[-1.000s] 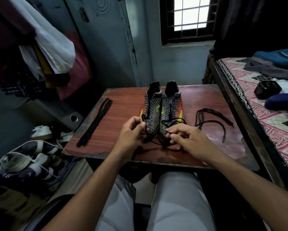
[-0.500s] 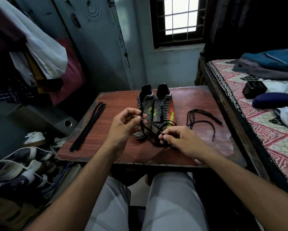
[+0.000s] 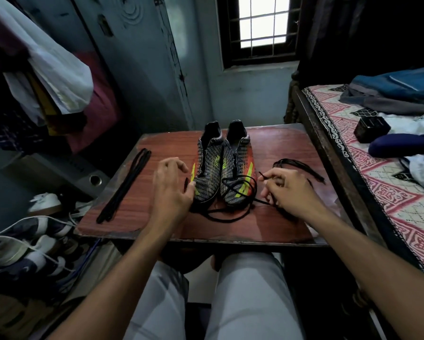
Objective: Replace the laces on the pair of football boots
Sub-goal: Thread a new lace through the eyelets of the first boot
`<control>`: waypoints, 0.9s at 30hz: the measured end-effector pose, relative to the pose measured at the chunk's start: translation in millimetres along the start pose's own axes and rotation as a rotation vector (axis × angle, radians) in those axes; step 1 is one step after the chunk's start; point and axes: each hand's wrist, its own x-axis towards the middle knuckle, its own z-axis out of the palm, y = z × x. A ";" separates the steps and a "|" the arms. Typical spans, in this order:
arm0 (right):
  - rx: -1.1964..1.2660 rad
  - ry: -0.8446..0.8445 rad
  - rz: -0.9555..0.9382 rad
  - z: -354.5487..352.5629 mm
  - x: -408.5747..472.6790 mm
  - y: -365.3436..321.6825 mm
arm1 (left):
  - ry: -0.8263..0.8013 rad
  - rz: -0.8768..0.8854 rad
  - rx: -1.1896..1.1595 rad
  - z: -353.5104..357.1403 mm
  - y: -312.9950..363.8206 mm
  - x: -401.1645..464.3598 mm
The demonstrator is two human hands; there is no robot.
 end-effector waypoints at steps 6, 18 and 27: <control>-0.001 0.041 0.017 -13.5 -1.3 -3.8 | -0.282 0.161 0.397 27.1 19.0 -7.8; -0.137 0.040 -0.320 19.7 -15.0 -17.8 | -0.285 0.138 0.164 34.0 21.6 -9.8; -0.150 -0.044 -0.369 48.8 -4.2 -42.8 | -0.233 0.089 -0.354 16.8 14.9 13.0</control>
